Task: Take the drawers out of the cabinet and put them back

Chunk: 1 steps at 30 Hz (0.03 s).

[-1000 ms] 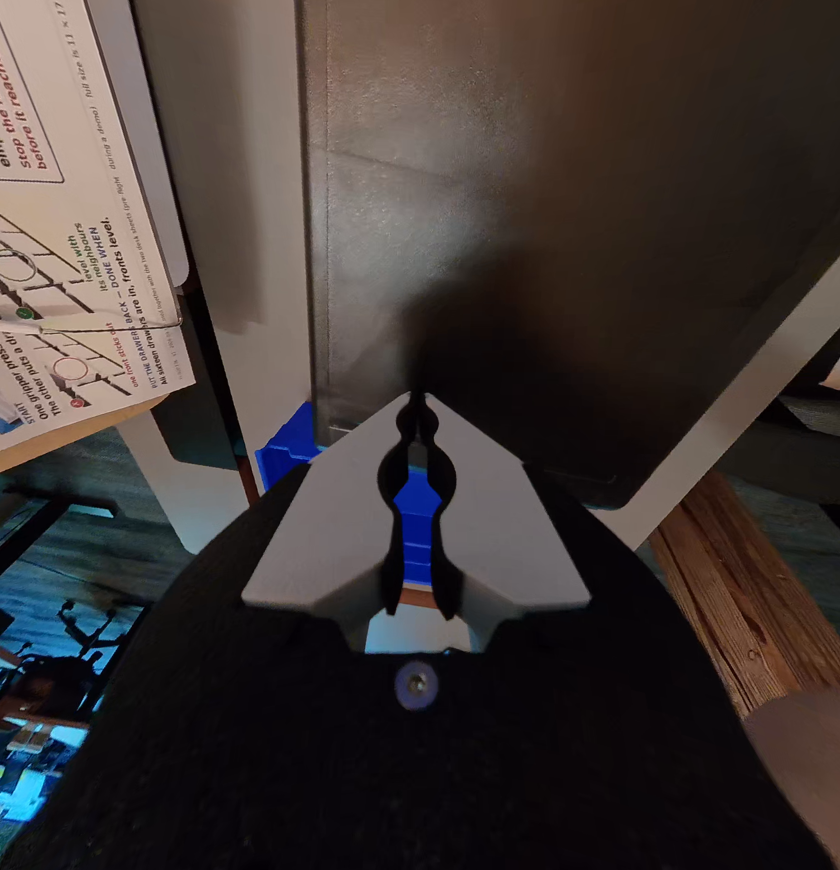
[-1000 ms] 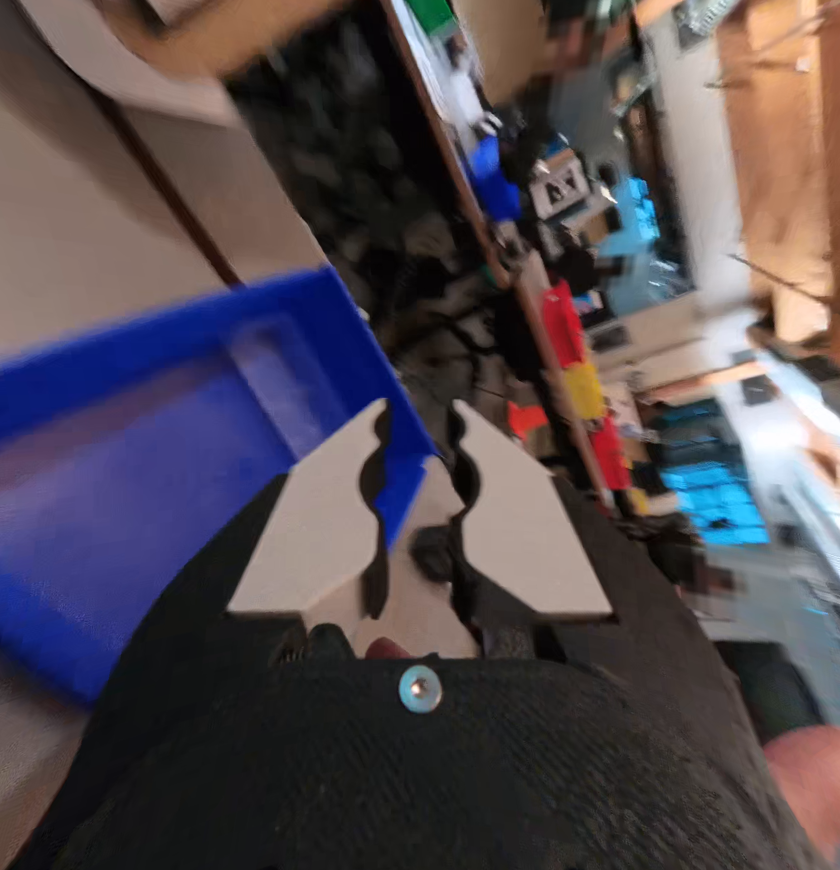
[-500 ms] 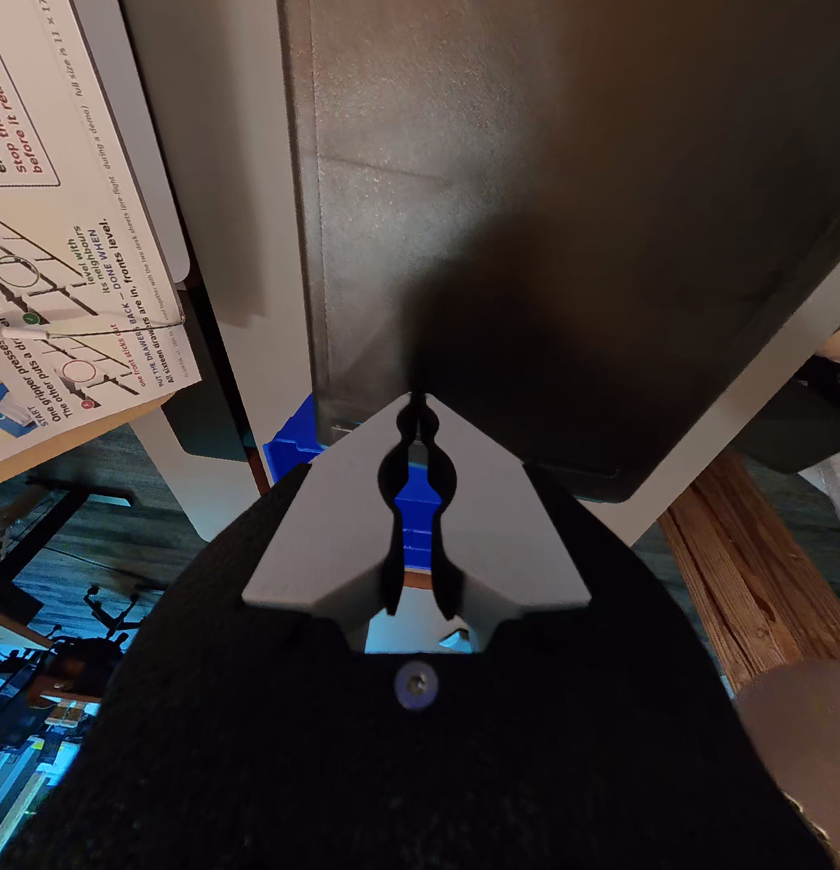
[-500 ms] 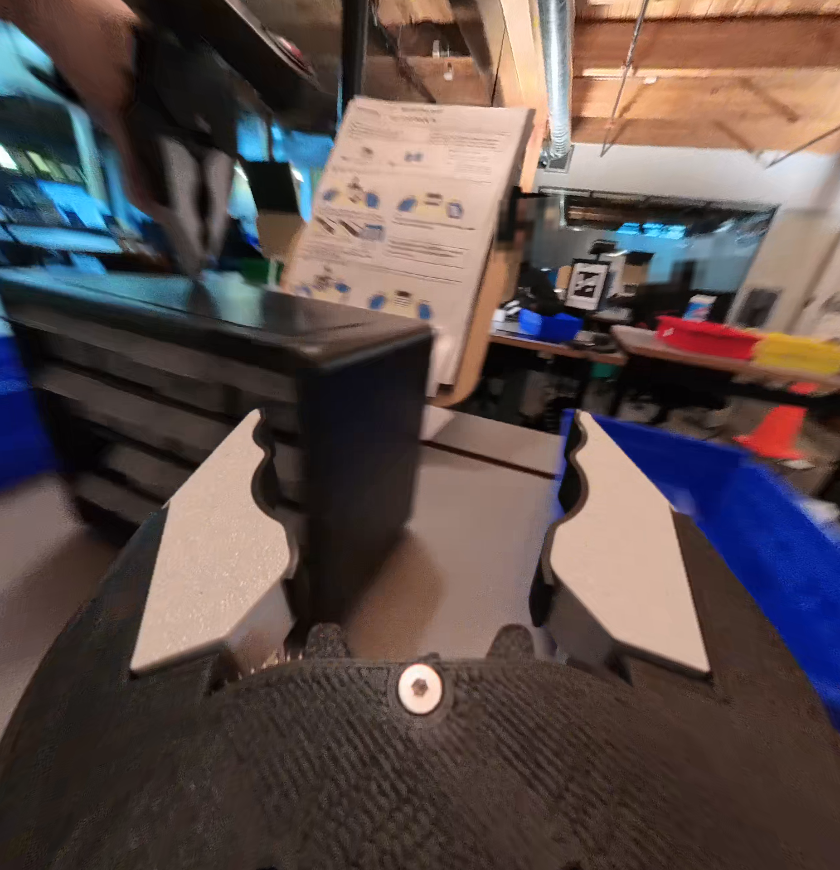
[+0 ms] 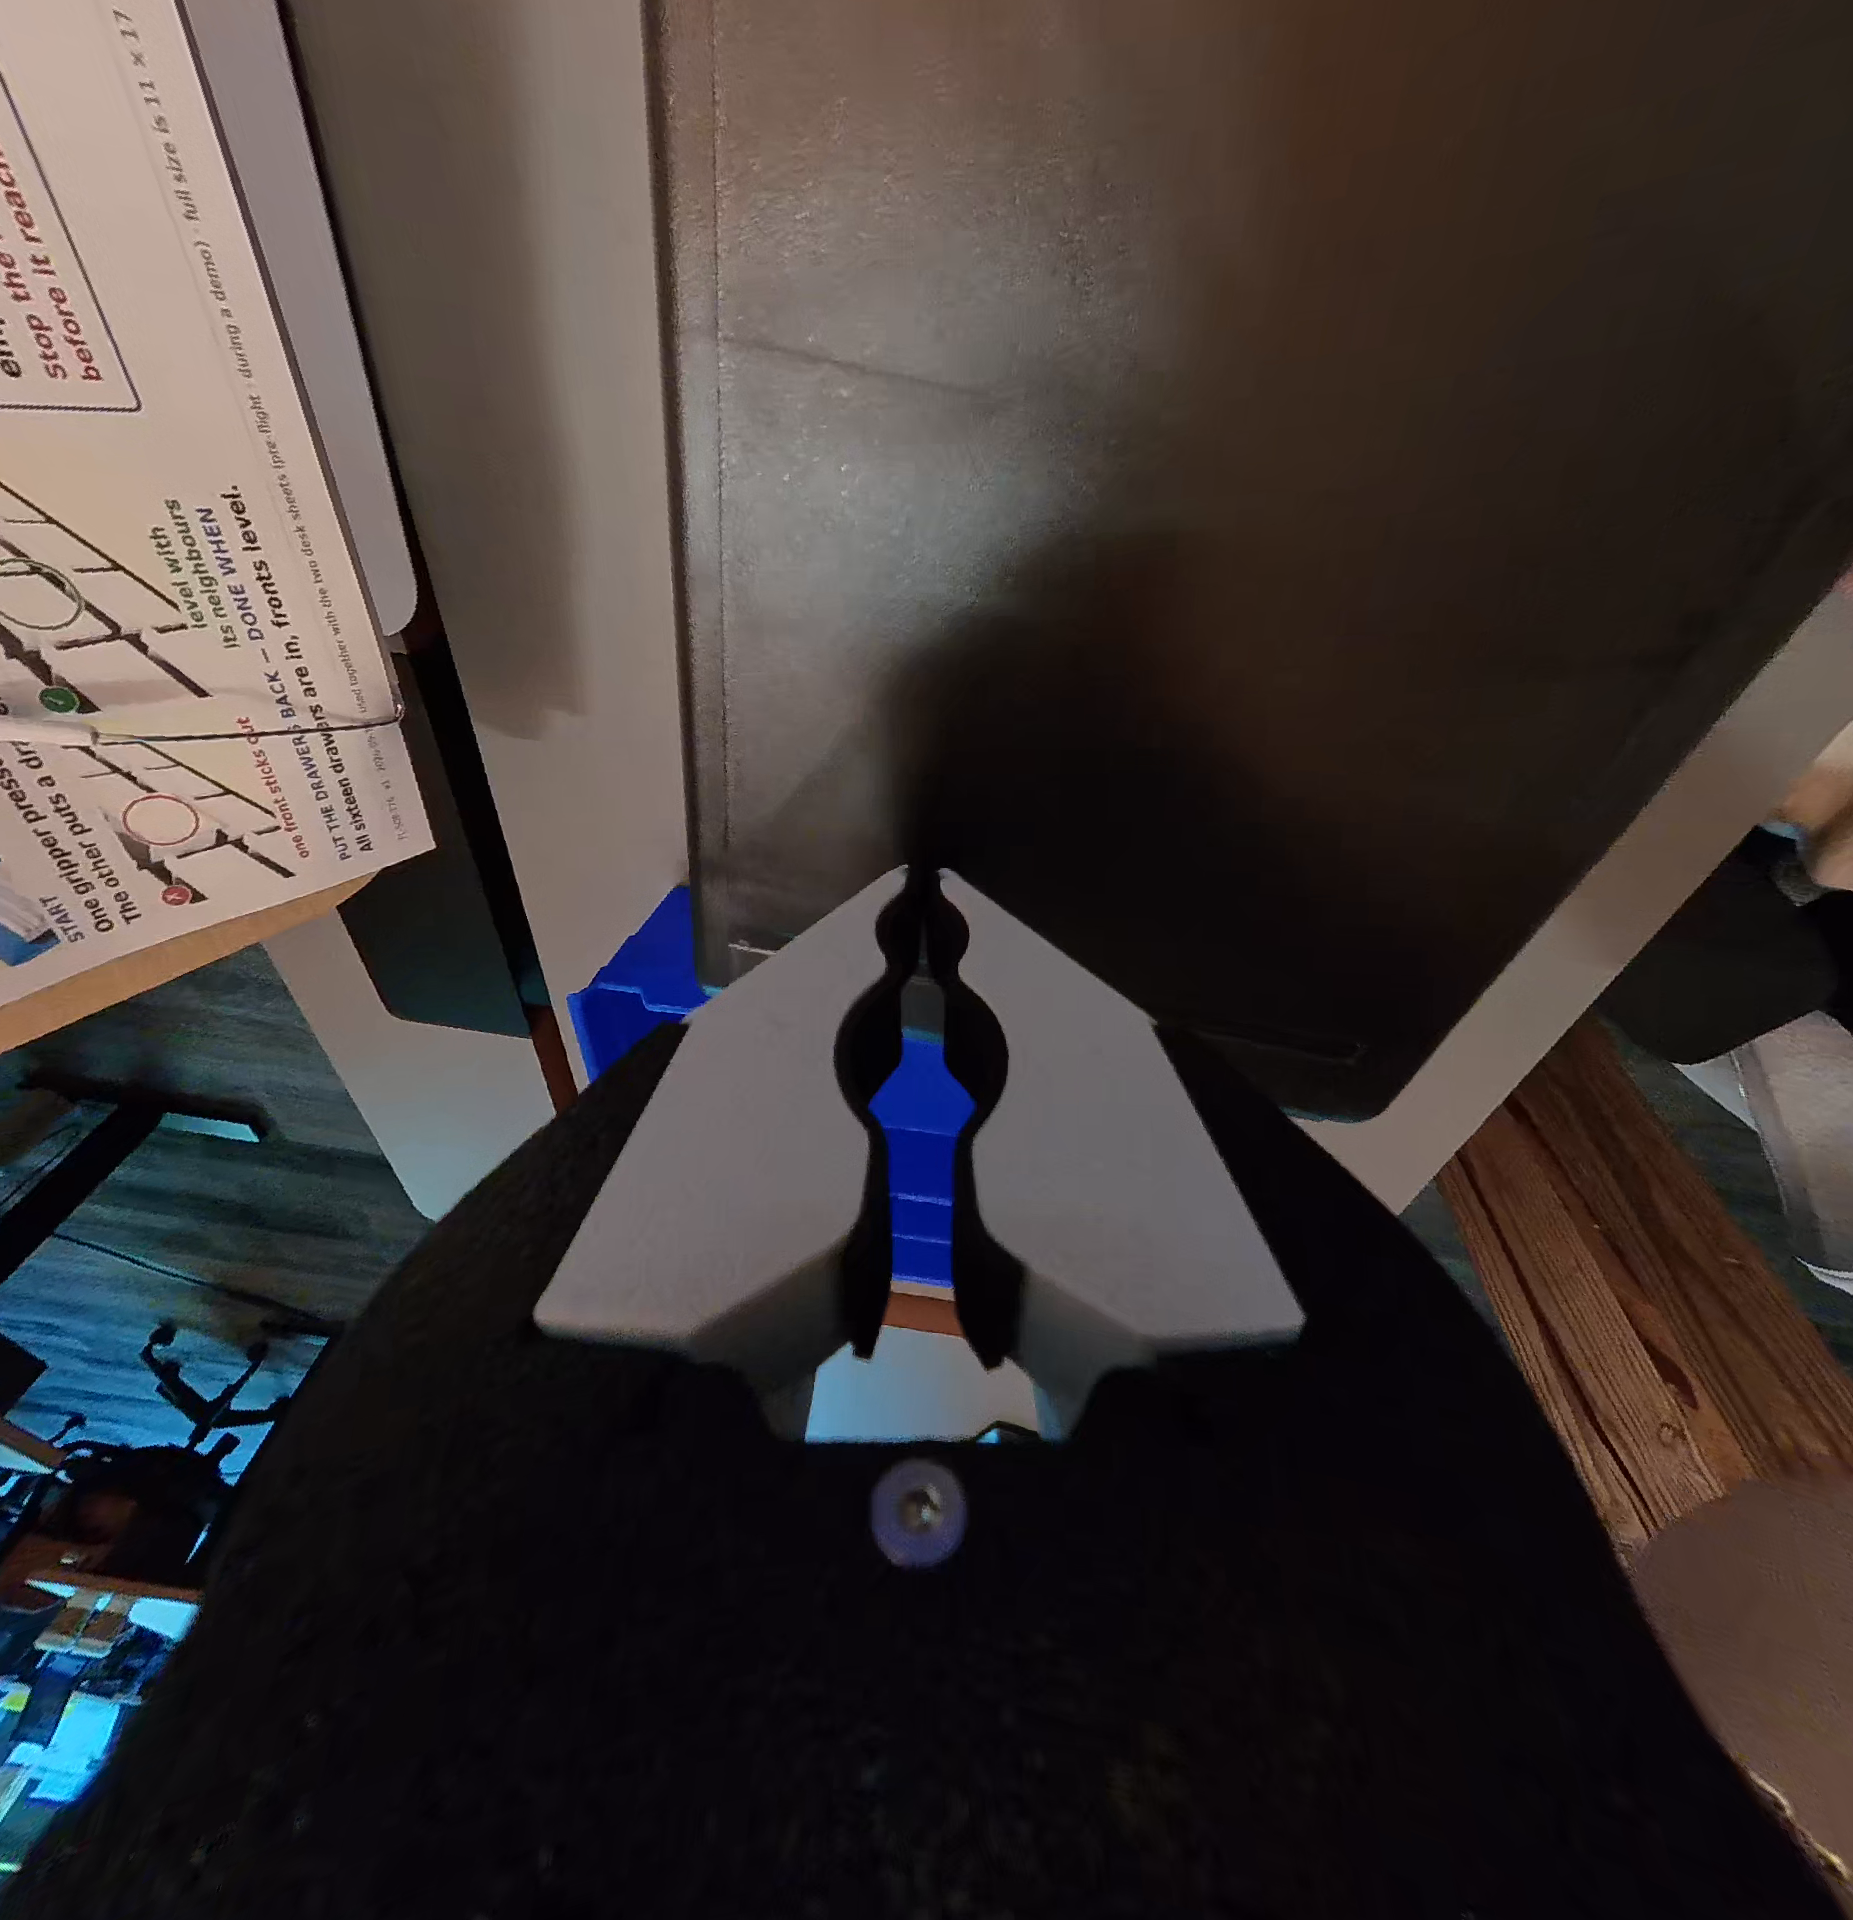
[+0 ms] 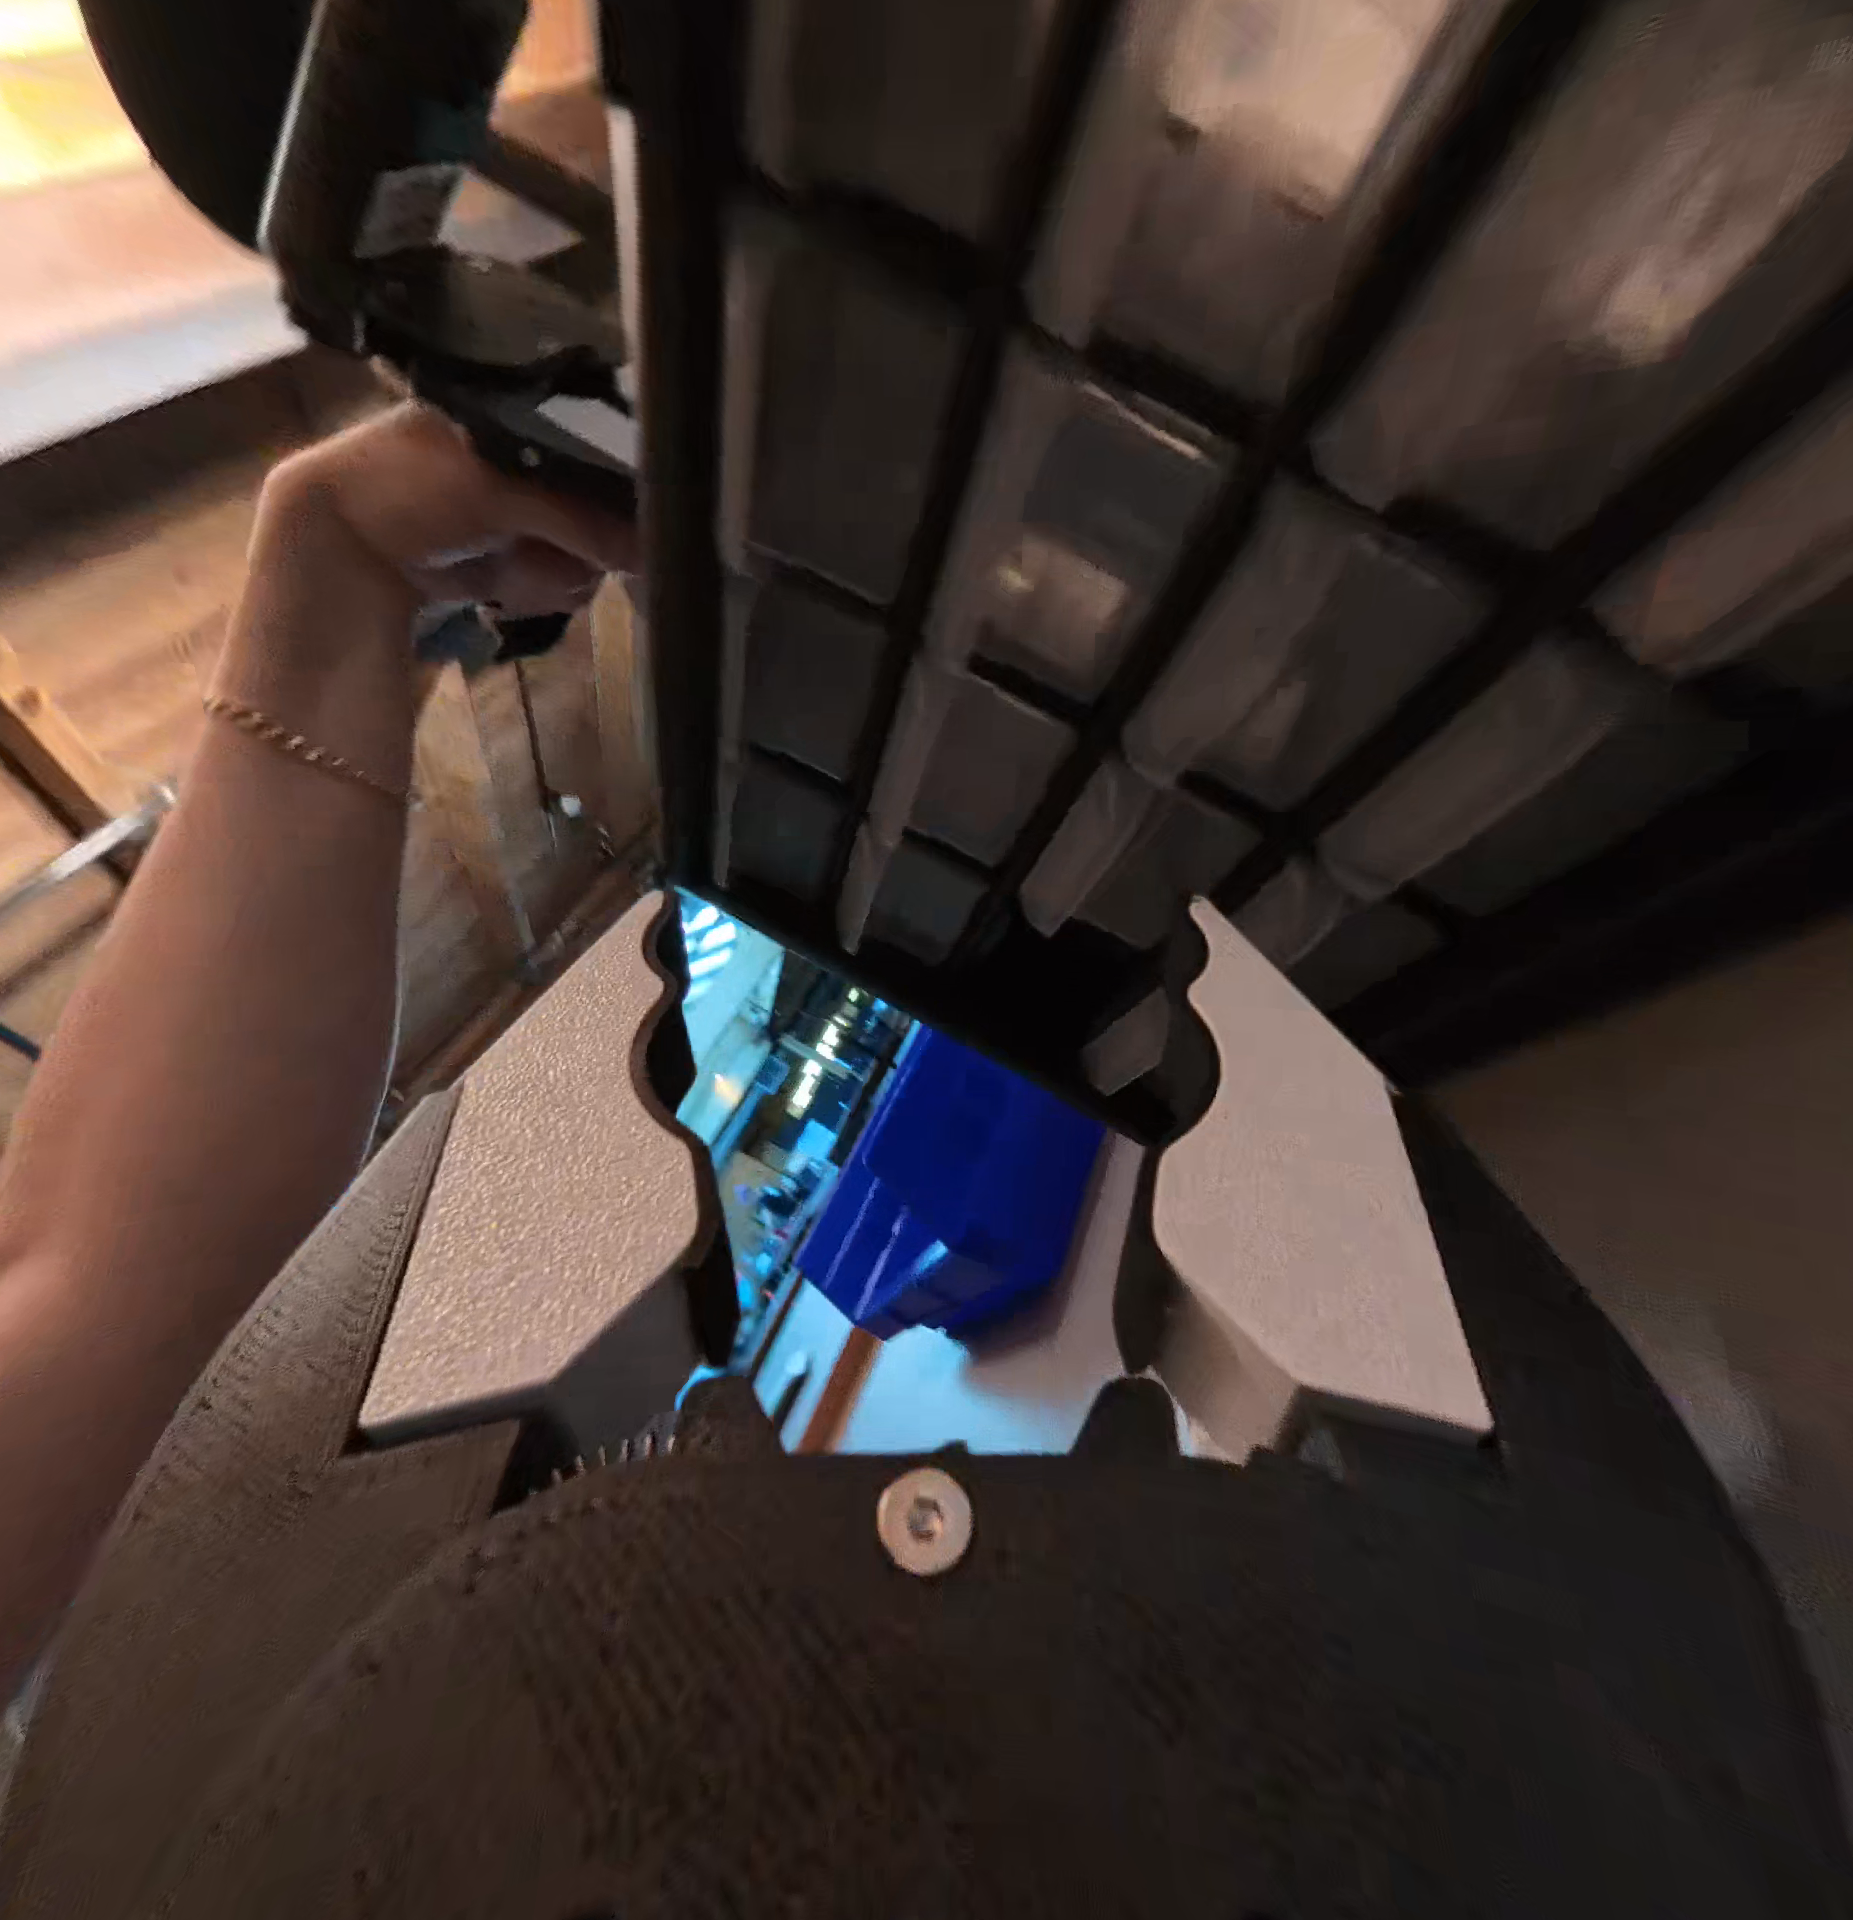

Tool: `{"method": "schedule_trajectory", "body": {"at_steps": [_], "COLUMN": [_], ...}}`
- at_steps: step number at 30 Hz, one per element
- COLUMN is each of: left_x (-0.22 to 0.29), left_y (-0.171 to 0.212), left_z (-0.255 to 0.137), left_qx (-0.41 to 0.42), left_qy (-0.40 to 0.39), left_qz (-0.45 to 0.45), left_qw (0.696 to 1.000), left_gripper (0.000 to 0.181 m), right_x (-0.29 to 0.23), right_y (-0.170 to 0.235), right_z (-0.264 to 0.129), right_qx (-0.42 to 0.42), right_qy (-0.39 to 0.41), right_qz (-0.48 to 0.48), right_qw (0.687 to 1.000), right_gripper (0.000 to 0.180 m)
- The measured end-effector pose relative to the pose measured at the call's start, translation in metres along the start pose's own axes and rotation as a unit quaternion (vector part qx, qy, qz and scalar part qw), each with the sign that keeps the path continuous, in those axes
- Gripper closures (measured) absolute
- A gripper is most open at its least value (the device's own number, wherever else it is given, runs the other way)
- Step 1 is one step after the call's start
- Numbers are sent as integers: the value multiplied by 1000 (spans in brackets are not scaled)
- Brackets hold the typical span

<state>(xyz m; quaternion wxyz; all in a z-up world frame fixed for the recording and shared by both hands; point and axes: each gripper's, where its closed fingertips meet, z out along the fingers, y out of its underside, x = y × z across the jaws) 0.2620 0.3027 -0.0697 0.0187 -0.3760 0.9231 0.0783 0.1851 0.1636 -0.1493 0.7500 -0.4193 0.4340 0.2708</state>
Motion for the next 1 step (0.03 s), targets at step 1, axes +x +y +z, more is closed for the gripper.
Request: {"method": "schedule_trajectory", "body": {"at_steps": [1], "left_x": [0], "left_y": [0], "left_z": [0], "left_qx": [-2], "left_qy": [-3], "left_qz": [0], "left_qw": [1000], "left_gripper": [181], "right_x": [4], "right_y": [1], "right_z": [3], "right_qx": [12], "right_qy": [1], "right_qz": [18], "right_qw": [1000], "right_gripper": [93]}}
